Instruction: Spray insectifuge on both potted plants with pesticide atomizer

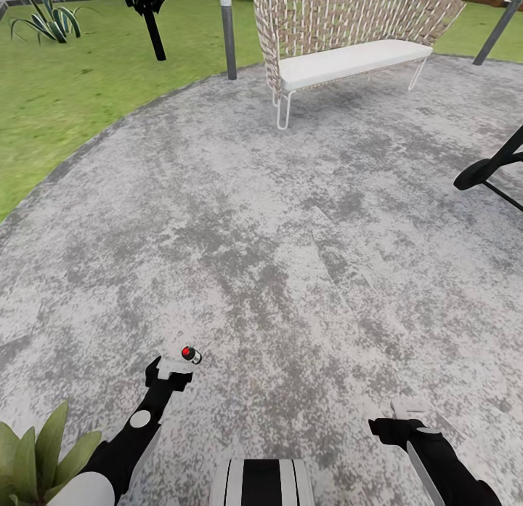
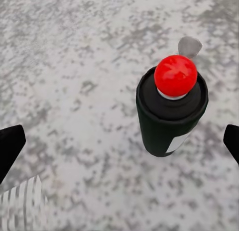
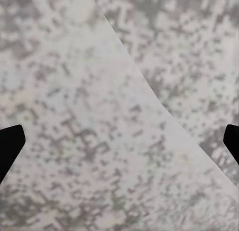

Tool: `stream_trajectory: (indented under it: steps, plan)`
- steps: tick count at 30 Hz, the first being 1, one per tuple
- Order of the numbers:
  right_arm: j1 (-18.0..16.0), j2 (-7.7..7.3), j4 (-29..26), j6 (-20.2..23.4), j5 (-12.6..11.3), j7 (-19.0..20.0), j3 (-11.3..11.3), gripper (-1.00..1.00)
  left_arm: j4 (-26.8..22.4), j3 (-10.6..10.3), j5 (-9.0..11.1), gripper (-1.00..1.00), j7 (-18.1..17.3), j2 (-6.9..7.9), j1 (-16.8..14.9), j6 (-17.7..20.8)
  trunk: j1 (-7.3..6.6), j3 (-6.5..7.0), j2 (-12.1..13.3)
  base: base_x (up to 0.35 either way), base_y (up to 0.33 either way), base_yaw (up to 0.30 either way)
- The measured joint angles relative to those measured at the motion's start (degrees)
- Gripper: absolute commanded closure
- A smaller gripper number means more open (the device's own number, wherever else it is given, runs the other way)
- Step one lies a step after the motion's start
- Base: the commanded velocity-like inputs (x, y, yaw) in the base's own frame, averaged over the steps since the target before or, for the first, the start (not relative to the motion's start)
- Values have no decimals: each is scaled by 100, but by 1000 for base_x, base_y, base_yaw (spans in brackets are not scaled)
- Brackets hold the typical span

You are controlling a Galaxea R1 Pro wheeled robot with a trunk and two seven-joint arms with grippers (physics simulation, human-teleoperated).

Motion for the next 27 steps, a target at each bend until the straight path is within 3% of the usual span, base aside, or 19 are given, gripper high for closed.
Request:
stream_trajectory:
  steps: [11,27]
  plan:
    - [0,1,0,8,0,0,-6,-100,1,-254,1,-100,0,-5,0,0,0,0,0,0,0,-77]
    - [0,1,0,4,0,0,-6,-100,0,-267,2,-100,0,1,0,-1,0,0,0,25,0,-2]
